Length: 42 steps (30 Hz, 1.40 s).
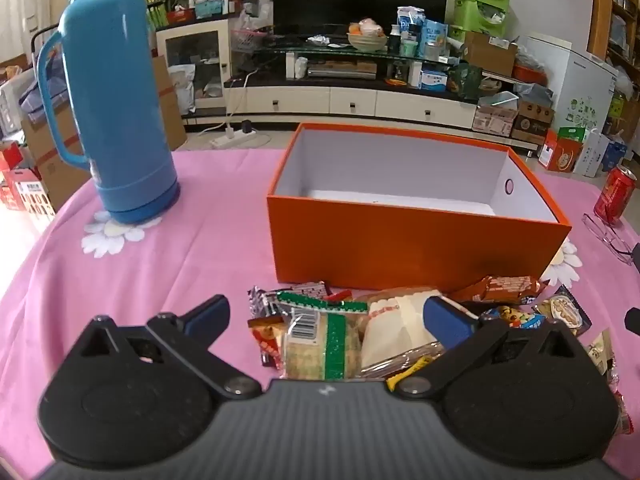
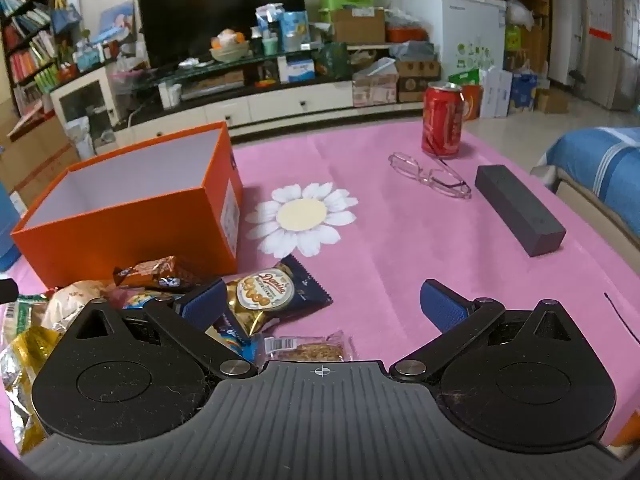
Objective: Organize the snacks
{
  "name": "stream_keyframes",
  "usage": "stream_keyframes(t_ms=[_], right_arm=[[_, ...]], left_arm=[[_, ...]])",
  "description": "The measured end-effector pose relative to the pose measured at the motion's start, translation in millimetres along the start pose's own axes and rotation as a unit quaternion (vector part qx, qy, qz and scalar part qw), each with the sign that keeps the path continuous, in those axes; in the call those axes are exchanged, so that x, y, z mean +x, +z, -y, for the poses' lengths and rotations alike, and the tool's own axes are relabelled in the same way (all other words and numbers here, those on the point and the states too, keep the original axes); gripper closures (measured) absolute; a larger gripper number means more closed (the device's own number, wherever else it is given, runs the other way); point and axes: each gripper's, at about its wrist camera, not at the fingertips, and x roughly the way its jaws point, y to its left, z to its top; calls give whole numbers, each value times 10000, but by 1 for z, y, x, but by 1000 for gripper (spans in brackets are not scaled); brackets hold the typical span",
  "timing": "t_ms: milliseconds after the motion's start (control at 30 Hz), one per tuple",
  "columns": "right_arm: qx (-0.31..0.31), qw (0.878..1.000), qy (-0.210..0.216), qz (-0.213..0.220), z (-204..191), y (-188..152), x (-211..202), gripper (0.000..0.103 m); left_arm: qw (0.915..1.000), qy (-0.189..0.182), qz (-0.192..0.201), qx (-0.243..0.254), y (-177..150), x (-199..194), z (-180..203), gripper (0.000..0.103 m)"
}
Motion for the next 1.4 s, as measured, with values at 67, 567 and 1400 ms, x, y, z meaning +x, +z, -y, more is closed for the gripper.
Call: stream_keyframes(t_ms=[67,567,1400], right_arm=[[12,10000,18,1,-2,-2,0,6],[-453,9985,-212,231,-16,-4,-8,6],[-540,9979,-230,277,-21,-4,-10,6]], left_arm=[[10000,21,30,64,0,0,1,1],[9998,90,70,133,-2,2,2,0],[9999,90,22,138,-4,4,4,0]])
